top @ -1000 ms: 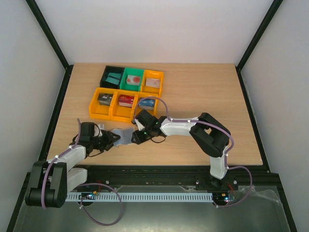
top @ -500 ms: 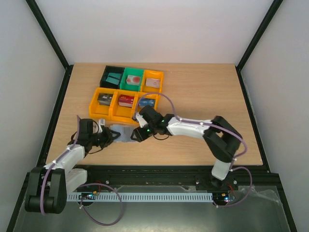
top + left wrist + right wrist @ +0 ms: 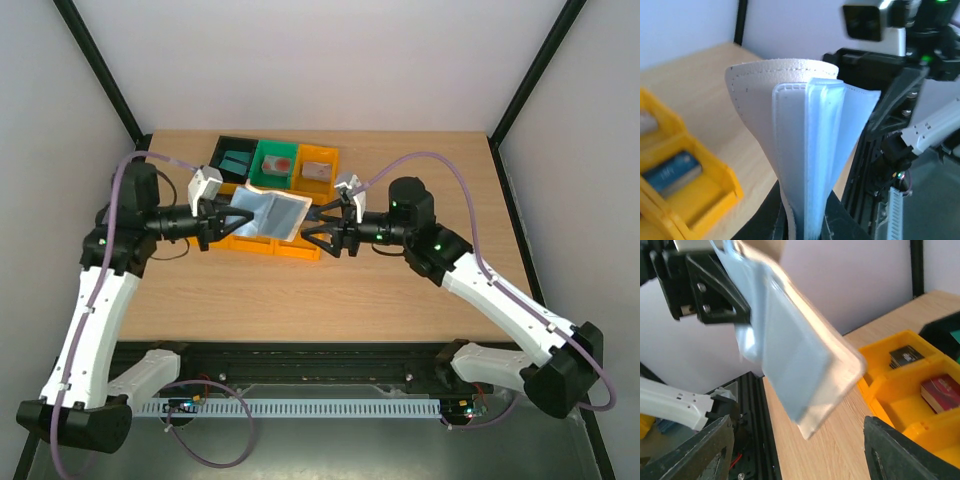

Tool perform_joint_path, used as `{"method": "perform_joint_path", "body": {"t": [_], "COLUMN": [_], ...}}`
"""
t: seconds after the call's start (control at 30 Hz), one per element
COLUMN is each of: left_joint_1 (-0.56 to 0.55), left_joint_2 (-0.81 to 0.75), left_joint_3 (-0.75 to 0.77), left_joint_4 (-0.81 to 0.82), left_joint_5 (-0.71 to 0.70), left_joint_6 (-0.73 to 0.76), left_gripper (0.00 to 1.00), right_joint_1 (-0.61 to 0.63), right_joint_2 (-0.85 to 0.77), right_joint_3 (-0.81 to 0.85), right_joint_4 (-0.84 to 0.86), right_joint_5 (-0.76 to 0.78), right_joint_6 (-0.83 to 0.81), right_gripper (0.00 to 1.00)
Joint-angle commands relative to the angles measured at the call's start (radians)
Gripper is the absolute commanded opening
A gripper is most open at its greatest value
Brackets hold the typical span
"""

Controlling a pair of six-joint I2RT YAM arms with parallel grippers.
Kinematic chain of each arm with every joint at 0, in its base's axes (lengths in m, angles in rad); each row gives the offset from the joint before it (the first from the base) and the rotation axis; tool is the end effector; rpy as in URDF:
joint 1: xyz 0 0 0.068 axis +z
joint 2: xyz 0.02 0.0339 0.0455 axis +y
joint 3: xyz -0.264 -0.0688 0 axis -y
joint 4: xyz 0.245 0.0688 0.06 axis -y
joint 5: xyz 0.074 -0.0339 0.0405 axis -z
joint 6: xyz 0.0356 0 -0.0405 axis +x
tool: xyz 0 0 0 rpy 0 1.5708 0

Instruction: Take the credit cards out of the card holder

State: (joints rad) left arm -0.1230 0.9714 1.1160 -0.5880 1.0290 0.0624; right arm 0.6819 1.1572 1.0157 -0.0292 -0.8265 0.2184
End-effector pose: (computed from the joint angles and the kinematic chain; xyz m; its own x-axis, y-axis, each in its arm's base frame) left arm 0.1831 -0.0534 0.3865 -0.3731 0.0785 -0.9245 0.8563 0.4127 -0.3105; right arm 0.1866 0.1852 0.3634 -0.3432 -0.0896 -0.9350 -0.9377 0.0907 0.3355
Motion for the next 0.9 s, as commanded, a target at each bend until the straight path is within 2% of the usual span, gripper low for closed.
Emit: {"method": "perform_joint_path", "body": {"t": [0.0,0.2,0.3,0.63,0.87], "left_joint_1": [-0.019,-0.021,-0.023,-0.025,-0.03], "left_joint_2": [0.034,0.034,0.034,0.029,0.03], "left_joint_3": [0.182,0.225,0.227,0.227,0.219], "left_joint_4": [-0.282,-0.119,-0.077,-0.06,-0.053], "left_joint_5": [0.058,0.087,0.099,0.124,0.125], "left_joint_6": [0.333,0.089,0.024,0.0,-0.001], "left_gripper": [0.02,0.02,0.02,0.02,0.02], "right_joint_1": [0.0,0.001,0.0,0.001,0.0], "right_joint_2": [-0.043,-0.067,-0.06,-0.015,0.018], "right_joint_3": [0.022,0.005,0.007,0.035,0.05], "right_joint_4": [0.066,0.151,0.137,0.104,0.134], "right_joint_5": [-0.079,-0.056,-0.035,0.054,0.016], "right_joint_6": [-0.047,-0.018,-0.023,-0.031,-0.006], "right_gripper": [0.7,0.7,0.67,0.5,0.49]}}
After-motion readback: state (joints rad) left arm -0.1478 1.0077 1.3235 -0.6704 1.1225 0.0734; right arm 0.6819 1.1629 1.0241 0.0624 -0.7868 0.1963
